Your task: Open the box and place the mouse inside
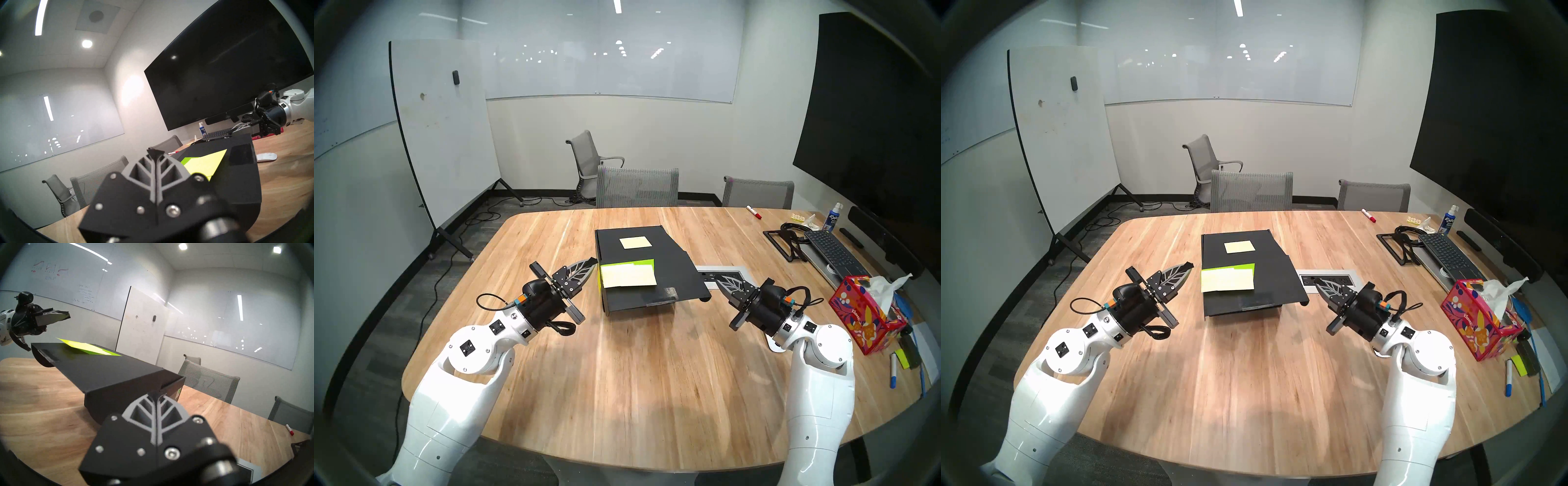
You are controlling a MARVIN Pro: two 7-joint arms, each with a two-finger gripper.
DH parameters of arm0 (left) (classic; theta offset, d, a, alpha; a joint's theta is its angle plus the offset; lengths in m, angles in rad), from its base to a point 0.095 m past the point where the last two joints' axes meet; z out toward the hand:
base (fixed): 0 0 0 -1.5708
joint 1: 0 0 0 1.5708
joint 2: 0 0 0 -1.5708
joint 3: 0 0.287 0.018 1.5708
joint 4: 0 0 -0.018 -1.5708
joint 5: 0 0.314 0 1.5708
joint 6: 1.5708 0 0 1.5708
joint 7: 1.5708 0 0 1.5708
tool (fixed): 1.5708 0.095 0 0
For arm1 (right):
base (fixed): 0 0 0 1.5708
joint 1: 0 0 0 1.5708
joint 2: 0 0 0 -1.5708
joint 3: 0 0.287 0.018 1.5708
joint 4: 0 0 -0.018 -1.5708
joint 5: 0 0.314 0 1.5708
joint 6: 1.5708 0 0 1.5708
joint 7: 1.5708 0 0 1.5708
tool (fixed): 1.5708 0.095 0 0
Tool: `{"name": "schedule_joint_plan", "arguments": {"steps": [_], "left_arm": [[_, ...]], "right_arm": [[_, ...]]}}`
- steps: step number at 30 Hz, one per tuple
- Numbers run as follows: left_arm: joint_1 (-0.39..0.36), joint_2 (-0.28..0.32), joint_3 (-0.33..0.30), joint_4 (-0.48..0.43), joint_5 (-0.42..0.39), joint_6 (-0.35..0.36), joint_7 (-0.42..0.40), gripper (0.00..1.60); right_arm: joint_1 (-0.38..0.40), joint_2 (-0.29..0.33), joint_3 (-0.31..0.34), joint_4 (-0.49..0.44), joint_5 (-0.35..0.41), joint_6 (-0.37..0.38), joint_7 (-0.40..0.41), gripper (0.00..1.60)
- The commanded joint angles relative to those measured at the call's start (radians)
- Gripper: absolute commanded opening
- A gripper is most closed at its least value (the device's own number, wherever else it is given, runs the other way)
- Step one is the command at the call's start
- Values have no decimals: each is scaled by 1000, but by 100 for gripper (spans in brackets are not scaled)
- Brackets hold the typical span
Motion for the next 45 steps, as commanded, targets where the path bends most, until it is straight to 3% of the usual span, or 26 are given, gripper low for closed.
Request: {"name": "schedule_joint_plan", "arguments": {"steps": [1,9,20,45], "left_arm": [[85,19,-49,-24,-15,-40,2,0],[171,27,-87,-43,-7,-90,6,0],[230,3,-86,-58,42,-146,34,0],[280,-26,-121,-28,35,-221,63,0]], "right_arm": [[-25,2,23,-26,14,-4,8,0],[-75,-18,52,-60,26,-3,25,0],[-120,-63,71,-121,29,4,28,0],[-231,-87,-36,-216,22,-3,-137,0]]}}
